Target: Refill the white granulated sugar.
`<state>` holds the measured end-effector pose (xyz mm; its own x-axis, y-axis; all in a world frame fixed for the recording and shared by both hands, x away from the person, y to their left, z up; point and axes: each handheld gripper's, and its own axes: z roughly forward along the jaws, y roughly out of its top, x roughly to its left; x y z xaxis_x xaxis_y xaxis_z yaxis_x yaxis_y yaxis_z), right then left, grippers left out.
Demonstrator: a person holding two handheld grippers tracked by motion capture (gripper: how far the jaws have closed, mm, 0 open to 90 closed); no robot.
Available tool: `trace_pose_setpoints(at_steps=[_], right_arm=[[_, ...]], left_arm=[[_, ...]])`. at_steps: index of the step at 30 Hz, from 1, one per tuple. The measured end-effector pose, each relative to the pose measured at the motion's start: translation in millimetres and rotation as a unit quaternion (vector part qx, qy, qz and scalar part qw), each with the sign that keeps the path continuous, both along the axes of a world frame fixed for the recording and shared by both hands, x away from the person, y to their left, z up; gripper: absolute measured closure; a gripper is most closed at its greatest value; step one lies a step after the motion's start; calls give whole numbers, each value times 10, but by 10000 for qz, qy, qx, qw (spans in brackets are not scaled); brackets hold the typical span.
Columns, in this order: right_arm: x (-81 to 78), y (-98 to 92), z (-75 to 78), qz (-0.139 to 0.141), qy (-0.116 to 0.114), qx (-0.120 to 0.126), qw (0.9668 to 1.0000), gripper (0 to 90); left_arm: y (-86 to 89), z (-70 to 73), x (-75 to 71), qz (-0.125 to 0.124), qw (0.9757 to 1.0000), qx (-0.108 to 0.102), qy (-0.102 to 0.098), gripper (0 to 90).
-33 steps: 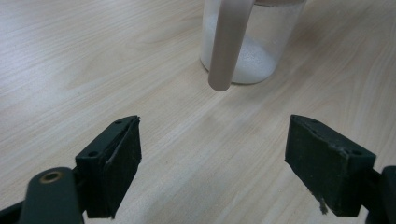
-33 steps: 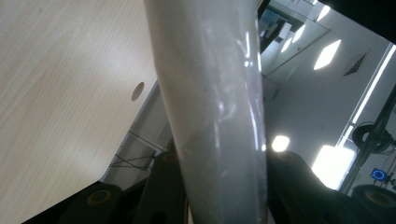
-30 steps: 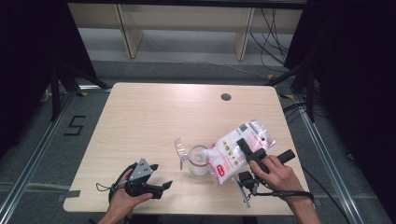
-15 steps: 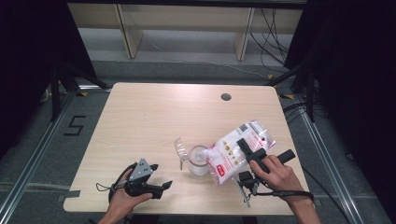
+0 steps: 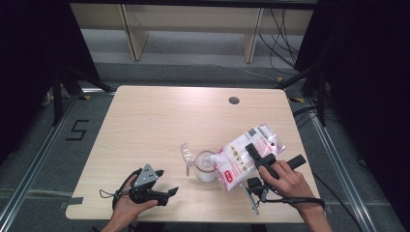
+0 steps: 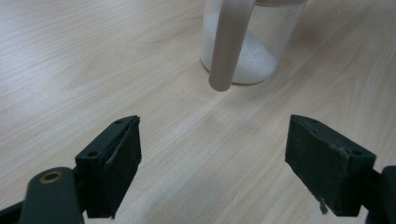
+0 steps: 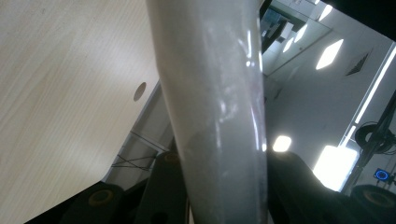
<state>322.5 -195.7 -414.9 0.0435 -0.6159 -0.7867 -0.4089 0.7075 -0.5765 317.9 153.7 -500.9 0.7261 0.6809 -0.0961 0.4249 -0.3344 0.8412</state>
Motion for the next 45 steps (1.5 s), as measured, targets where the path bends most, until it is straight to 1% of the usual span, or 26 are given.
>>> trace_pose_setpoints(at_steps=[1, 4, 5, 6, 7, 8, 9, 10, 12, 13, 14, 17, 19, 20, 21, 22, 36, 37, 38, 39, 40, 41, 42, 43, 44, 45], right_arm=[[15, 26, 20, 166, -14, -217, 9996, 767], [14, 27, 19, 154, -6, -228, 9996, 767], [3, 2, 1, 19, 7, -29, 10000, 767], [-80, -113, -118, -757, 44, 1076, 9913, 767], [-80, -113, -118, -757, 41, 1076, 9913, 767], [-58, -90, -94, -637, 79, 853, 9943, 767], [-74, -106, -109, -707, 40, 1009, 9924, 767], [-14, -30, -22, -165, 9, 216, 9996, 767], [-31, -71, -68, -498, 91, 591, 9970, 767], [-74, -108, -113, -781, 106, 991, 9920, 768], [-64, -98, -101, -659, 69, 903, 9937, 768], [-68, -101, -102, -654, 51, 925, 9935, 768], [-83, -117, -124, -793, 53, 1091, 9909, 768], [15, 16, 10, 129, 7, -178, 9998, 768], [-64, -99, -97, -620, 42, 858, 9944, 769], [-68, -101, -102, -655, 50, 906, 9937, 769], [-64, -97, -87, -614, 25, 869, 9943, 769], [-12, -27, -10, -133, -5, 166, 9998, 770], [9, 11, 20, 103, -12, -140, 9998, 769], [-7, -13, -1, -58, -3, 74, 10000, 770], [-55, -86, -76, -578, 56, 761, 9954, 770], [-23, -45, -30, -224, 14, 276, 9994, 770], [0, -7, 3, 7, -3, -35, 10000, 770], [-11, -24, -10, -100, 0, 95, 9999, 770], [-59, -96, -75, -517, -16, 753, 9958, 770], [-60, -97, -75, -520, -13, 766, 9957, 770]], left_arm=[[-1, 0, 0, 5, 10000, -12, -1, 180], [0, 0, 0, -1, 10000, -3, 0, 181], [0, 0, 0, -2, 10000, 0, -1, 180], [0, 0, 0, 1, 10000, -4, -1, 180], [-4, -1, -1, 12, 10000, -28, 2, 180], [-5, -2, -1, 14, 10000, -37, 3, 181], [-4, -1, -1, 11, 10000, -29, 2, 180], [0, 0, -1, 0, 10000, -5, -1, 180], [0, 0, 0, -1, 10000, 0, -2, 181], [-5, -1, -1, 12, 10000, -37, 2, 181], [2, 1, 0, -2, 10000, 2, -3, 180], [1, 1, 0, -1, 10000, -1, -5, 180], [1, 1, 0, -3, 10000, 5, -4, 180], [2, 2, 0, -4, 10000, 12, -5, 180], [1, 1, 0, -4, 10000, 9, -3, 180], [1, 1, 0, -4, 10000, 8, -5, 180], [2, 2, 0, -2, 10000, 5, -6, 181], [2, 2, 0, -6, 10000, 10, -8, 180], [2, 3, 0, -3, 10000, 8, -7, 181], [2, 4, -1, -1, 10000, 9, -9, 181], [2, 3, -1, -1, 10000, 7, -8, 181], [3, 4, -1, -3, 10000, 13, -6, 180], [3, 4, -1, -3, 10000, 9, -8, 180], [3, 4, -1, -2, 10000, 9, -8, 180], [2, 4, -1, 1, 10000, 7, -7, 181], [2, 2, 0, 0, 10000, 3, -7, 181]])
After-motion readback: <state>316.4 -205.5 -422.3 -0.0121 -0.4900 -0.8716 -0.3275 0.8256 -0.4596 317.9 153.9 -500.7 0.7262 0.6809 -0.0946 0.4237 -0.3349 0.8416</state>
